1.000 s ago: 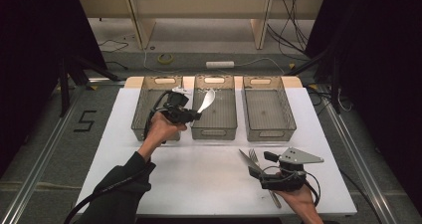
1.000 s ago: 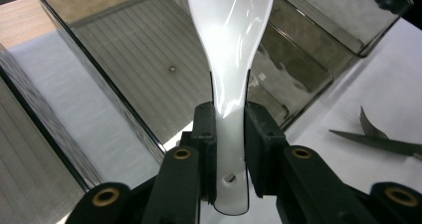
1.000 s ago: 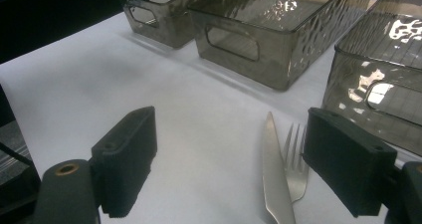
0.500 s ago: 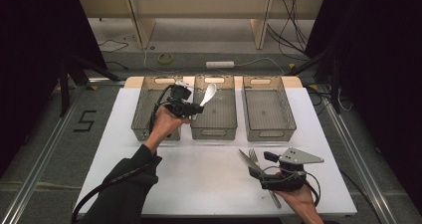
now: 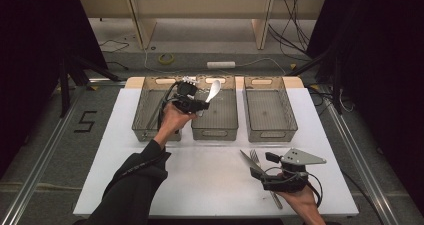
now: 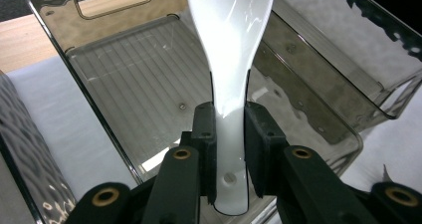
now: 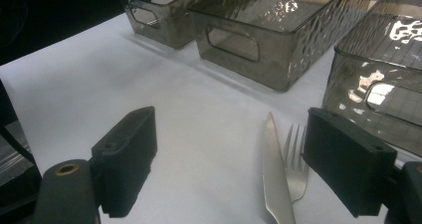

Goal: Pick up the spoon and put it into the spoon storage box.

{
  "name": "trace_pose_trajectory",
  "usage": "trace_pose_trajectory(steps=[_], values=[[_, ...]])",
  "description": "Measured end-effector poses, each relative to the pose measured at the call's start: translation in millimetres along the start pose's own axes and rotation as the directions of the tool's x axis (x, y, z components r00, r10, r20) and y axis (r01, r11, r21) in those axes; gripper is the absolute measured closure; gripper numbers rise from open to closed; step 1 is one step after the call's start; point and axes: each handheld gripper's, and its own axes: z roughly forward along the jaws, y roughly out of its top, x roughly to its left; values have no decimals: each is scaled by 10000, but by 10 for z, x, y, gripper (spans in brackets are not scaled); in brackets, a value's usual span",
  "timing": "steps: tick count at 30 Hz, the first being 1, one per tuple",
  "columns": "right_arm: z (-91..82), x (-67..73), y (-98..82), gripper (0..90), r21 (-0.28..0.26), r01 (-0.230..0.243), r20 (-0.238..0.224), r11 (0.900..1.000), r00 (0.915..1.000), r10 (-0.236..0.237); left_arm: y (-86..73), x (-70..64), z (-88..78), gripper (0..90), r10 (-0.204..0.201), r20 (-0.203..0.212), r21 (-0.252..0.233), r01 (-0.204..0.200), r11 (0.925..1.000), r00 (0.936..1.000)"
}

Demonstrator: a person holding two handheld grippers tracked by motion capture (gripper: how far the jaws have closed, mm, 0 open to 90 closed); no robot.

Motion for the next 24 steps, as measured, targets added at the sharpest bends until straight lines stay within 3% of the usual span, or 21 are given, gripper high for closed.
trace_pose_trajectory(steps=[15,24], values=[[5,4,-2,221,21,6,-40,10000,10000,-6,58,58,122,757,-300,-432,58,302,9995,9986],[0,5,-2,221,11,10,-55,10000,10000,-10,41,89,213,755,-284,-718,380,312,9988,9970]])
